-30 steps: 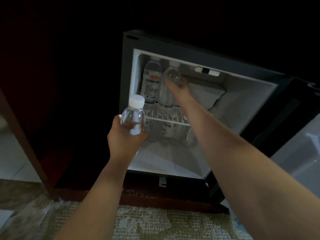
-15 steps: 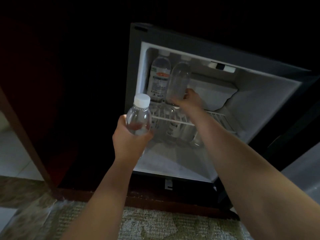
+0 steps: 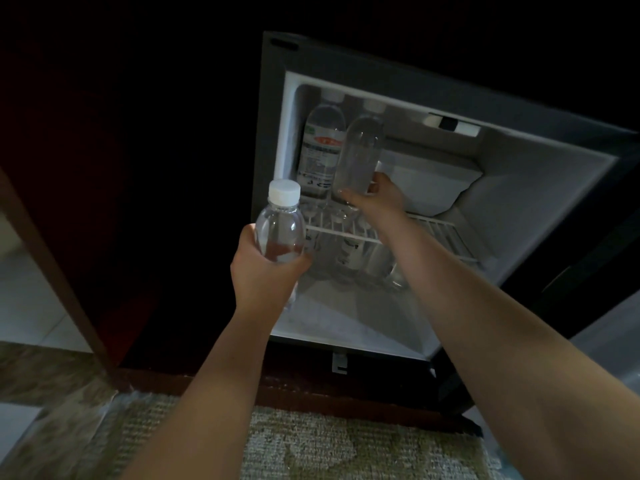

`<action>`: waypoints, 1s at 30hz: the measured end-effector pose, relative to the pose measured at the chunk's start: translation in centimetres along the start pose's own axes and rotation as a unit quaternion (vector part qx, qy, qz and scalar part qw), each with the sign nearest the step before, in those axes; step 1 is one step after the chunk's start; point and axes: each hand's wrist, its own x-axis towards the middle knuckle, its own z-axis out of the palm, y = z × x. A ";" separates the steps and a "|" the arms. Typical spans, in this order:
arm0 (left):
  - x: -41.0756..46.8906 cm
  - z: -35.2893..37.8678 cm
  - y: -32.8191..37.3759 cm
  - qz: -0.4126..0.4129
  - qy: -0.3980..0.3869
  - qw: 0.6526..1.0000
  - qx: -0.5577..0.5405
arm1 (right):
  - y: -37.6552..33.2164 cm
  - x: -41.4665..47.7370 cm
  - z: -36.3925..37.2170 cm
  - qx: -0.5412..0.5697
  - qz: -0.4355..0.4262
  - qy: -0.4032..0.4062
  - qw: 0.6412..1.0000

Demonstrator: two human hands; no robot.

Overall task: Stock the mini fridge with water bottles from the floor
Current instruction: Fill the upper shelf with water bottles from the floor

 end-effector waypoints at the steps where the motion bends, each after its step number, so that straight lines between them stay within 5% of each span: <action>1: 0.0 0.1 0.0 -0.002 0.000 1.000 -0.003 | -0.1 -0.2 0.1 0.004 0.007 -0.002 1.000; 9: -0.4 0.3 1.8 -0.049 0.003 0.995 -0.089 | 1.1 -6.6 -0.7 0.029 -0.025 0.109 0.993; 12: -0.7 0.7 3.3 -0.062 -0.013 0.991 -0.116 | 2.0 -10.6 -2.1 0.088 -0.026 -0.050 0.995; 15: -1.0 1.4 5.0 -0.055 -0.054 0.993 -0.091 | 2.0 -12.8 -3.4 0.132 -0.021 -0.274 0.952; 17: -1.6 1.9 6.0 -0.041 -0.089 0.993 -0.064 | 2.1 -13.0 -3.6 0.123 -0.013 -0.330 0.936; 25: -2.4 3.0 7.4 -0.017 -0.170 0.984 -0.051 | 2.1 -13.1 -4.3 0.130 -0.002 -0.230 0.965; 30: -0.8 2.6 5.5 -0.030 -0.042 0.999 -0.006 | 2.2 -11.3 -5.5 0.138 0.043 -0.169 0.975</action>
